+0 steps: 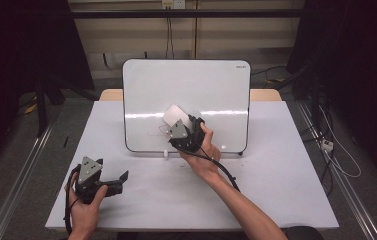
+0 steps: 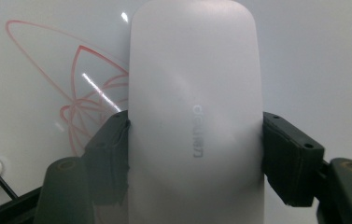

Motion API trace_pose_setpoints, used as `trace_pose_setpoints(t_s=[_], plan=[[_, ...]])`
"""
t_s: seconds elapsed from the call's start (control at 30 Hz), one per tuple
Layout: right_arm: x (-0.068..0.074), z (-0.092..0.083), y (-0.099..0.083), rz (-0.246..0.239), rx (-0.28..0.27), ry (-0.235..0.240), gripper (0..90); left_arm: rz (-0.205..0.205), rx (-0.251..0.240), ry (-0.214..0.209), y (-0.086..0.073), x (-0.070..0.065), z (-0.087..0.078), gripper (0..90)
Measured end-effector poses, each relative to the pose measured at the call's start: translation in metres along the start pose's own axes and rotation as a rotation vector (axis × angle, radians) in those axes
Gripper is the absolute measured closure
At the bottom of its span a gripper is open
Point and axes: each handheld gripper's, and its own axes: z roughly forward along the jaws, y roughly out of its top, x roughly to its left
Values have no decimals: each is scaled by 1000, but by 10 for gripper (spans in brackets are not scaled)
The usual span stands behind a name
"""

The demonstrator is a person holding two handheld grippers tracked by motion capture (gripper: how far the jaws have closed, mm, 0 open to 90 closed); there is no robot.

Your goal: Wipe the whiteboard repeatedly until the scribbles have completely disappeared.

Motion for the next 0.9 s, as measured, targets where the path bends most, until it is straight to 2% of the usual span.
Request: trace_pose_setpoints(t_s=[0.23, 0.4, 0.53, 0.73, 0.83, 0.9], plan=[[4, 0, 1, -18, 0, 6, 318, 2, 1, 0, 0, 0, 0, 56], [18, 0, 1, -64, -6, 20, 318, -1, -6, -2, 0, -1, -1, 57], [21, -1, 0, -67, -11, 19, 318, -1, -2, -2, 0, 0, -1, 56], [33, -1, -1, -115, -11, 31, 318, 2, -2, -1, 0, -1, -1, 56], [33, -1, -1, -117, -11, 40, 318, -1, -5, -2, 0, -1, -1, 56], [38, -2, -3, -157, -16, 55, 318, 0, 0, 0, 0, 0, -1, 57]])
